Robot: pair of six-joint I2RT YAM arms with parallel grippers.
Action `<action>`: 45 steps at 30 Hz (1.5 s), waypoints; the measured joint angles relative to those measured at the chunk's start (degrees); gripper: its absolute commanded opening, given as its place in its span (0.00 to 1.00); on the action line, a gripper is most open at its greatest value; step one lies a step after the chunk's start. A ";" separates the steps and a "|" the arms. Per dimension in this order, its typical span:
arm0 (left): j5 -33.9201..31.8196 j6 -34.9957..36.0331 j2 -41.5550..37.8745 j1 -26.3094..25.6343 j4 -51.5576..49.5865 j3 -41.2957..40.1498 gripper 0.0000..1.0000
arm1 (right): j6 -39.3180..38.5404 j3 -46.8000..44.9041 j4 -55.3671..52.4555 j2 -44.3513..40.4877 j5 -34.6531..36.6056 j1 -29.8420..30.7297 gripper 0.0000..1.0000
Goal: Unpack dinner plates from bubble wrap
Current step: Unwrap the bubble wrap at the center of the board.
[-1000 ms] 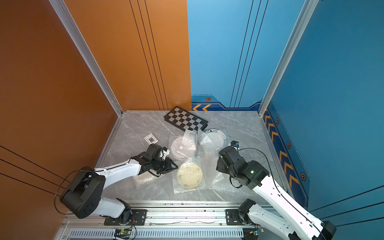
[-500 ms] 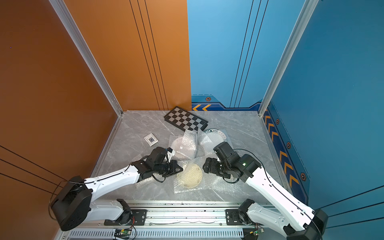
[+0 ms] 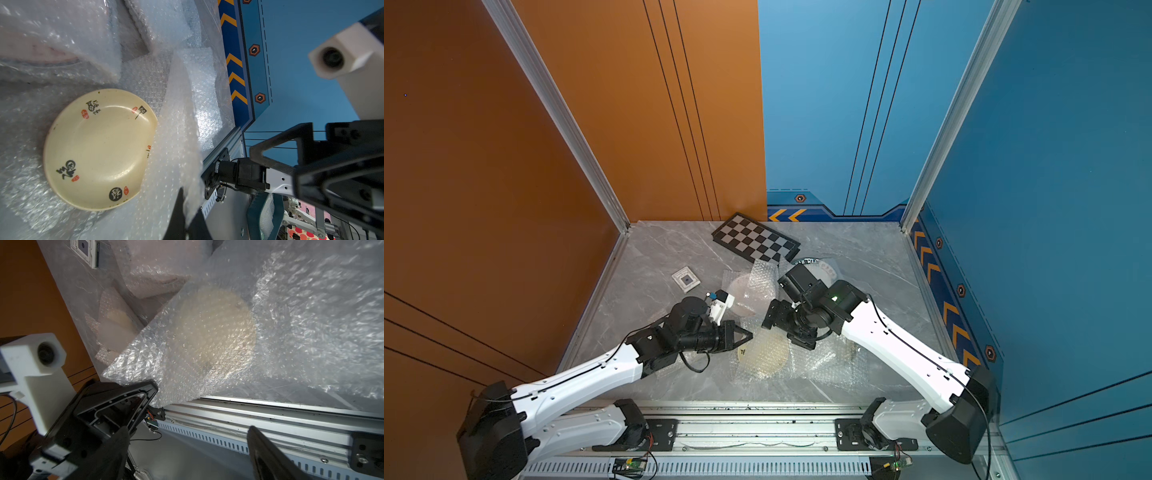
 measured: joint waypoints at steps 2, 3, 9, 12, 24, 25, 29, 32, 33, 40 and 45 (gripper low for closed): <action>0.68 0.63 -1.16 -0.17 -0.26 -0.02 0.02 | 1.92 0.35 -0.09 1.75 0.68 1.09 0.90; 1.05 1.03 -1.92 -0.17 -0.48 -0.09 0.01 | 2.89 0.66 -0.09 2.58 1.29 1.57 0.90; 2.73 3.48 -5.20 -0.17 -2.32 -0.26 0.02 | 7.74 3.17 -0.02 5.51 4.17 2.21 0.92; 3.13 4.42 -6.62 -0.17 -3.23 -1.05 0.01 | 9.64 4.04 0.00 6.21 5.25 1.90 0.93; 3.41 6.14 -9.55 -0.17 -6.01 -1.40 0.02 | 11.98 4.74 -0.11 7.34 8.00 -1.36 0.98; 3.41 6.23 -9.84 -0.17 -6.03 -1.60 0.01 | 11.98 4.74 -0.11 7.50 8.09 -1.51 0.98; 3.39 6.62 -11.10 -0.22 -7.32 -2.01 0.02 | 11.91 4.79 -0.11 8.83 8.61 -1.73 0.96; 3.37 6.88 -11.85 -0.22 -7.54 -2.01 0.02 | 11.96 4.59 -0.09 9.51 8.90 -1.07 0.89; 3.37 6.99 -12.02 -0.22 -7.54 -2.01 0.02 | 11.96 4.31 -0.11 9.51 9.05 -0.74 0.86; 3.34 7.02 -12.31 -0.26 -7.76 -2.34 0.07 | 12.70 0.55 -0.11 8.04 10.12 0.92 0.41; 2.84 6.97 -12.92 -0.48 -9.40 -2.93 0.47 | 13.79 -2.21 -0.09 4.55 11.15 1.42 0.00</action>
